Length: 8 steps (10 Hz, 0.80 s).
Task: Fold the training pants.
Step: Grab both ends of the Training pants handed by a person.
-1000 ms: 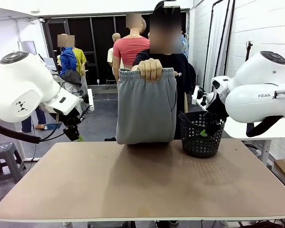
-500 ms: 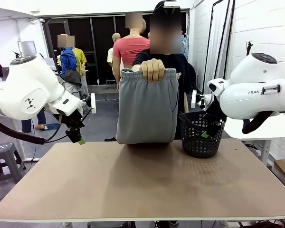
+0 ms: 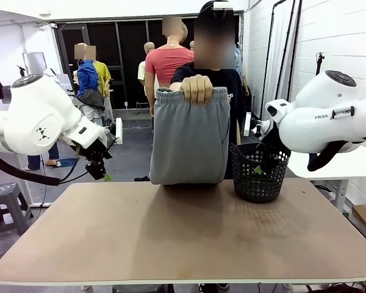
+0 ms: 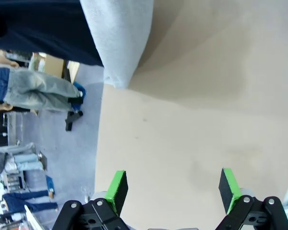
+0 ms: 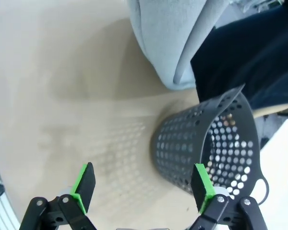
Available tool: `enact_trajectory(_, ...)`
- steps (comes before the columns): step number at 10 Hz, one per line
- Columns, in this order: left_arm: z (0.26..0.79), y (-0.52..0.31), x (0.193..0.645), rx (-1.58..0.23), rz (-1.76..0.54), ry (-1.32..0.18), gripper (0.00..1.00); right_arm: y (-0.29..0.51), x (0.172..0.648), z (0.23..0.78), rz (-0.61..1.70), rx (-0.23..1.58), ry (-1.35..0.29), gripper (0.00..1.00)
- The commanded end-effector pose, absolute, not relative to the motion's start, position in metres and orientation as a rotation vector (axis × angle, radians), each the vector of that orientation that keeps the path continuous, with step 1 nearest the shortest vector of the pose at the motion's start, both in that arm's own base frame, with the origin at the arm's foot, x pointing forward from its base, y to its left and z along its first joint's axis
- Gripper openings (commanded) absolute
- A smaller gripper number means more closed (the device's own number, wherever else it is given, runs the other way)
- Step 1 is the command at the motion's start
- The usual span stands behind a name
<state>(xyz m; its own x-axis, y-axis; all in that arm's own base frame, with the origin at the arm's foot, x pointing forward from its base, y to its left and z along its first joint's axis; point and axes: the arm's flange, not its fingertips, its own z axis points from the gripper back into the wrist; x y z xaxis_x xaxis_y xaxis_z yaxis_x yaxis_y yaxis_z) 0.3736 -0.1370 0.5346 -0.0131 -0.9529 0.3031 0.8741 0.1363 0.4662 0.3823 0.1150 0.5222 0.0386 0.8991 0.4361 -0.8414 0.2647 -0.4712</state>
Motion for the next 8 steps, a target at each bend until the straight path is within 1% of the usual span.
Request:
enact_trajectory(1,0.529,-0.131,0.402,0.059,-1.534,-0.718,1.00,0.115,0.404,0.513,1.405,0.027,-0.864,1.00)
enact_trajectory(3,0.522,-0.136,0.415,0.040,-1.602,-0.761,1.00,0.114,0.413,0.504,1.427,0.080,-0.898,1.00)
enact_trajectory(5,0.525,-0.147,0.426,-0.026,-1.646,-0.811,1.00,0.115,0.421,0.500,1.428,0.157,-0.949,1.00)
enact_trajectory(8,0.530,-0.162,0.430,-0.154,-1.591,-0.800,1.00,0.114,0.427,0.501,1.394,0.219,-1.031,1.00)
